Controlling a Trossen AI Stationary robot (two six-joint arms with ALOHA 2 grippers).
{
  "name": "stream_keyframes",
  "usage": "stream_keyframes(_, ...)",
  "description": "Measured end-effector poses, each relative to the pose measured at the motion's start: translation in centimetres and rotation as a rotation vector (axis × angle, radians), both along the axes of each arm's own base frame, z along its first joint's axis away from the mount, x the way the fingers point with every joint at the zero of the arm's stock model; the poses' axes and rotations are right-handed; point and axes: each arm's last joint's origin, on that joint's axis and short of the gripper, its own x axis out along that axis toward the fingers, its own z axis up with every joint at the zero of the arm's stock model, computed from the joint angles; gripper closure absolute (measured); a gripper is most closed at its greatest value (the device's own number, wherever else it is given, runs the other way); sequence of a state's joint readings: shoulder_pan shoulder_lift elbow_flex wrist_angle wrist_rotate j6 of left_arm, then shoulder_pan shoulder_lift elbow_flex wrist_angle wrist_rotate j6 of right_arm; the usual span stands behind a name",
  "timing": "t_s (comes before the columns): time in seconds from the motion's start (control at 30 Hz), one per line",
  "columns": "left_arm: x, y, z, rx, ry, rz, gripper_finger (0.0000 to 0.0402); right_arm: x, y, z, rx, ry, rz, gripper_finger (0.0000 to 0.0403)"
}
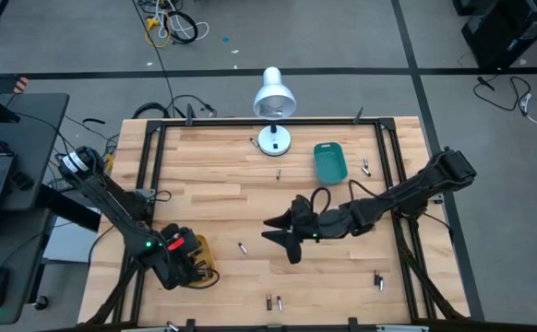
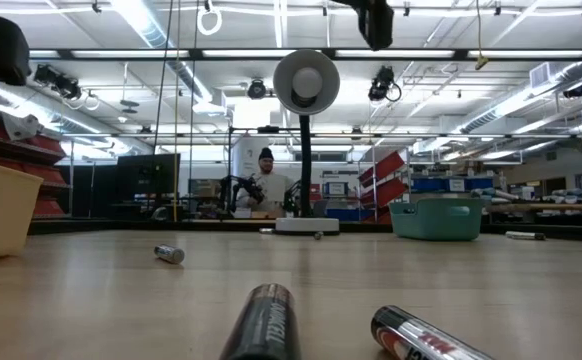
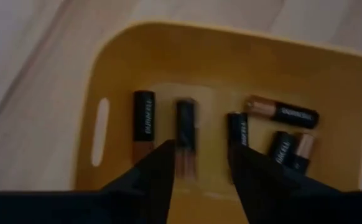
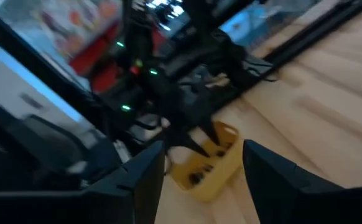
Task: Sort batteries
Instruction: Put the bottom left golden battery into the yellow bin
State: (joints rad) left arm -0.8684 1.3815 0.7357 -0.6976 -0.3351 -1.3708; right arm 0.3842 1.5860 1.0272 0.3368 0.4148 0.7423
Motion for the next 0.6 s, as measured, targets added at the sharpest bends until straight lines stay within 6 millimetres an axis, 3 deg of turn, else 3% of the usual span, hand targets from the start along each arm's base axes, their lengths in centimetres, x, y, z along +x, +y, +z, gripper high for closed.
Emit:
stream_keyframes(0.2, 0.6, -0.6, 1.2, -0.021, -0.013, -0.058, 0.0205, -0.4, 0.7, -1.0, 0.146, 0.193, 0.056, 0.02)
stream_keyframes(0.37, 1.8, -1.7, 4.0, 0.05, -0.15, -0.178, 0.0203, -0.7, 3.4, -2.9, 0.264, 0.275, 0.14, 0.0209)
stream_keyframes(0.6, 3.5, -2.7, 8.8, 0.228, -0.364, -0.32, 0.0203, 0.2, 6.7, -6.9, 0.179, 0.409, 0.189, 0.0219)
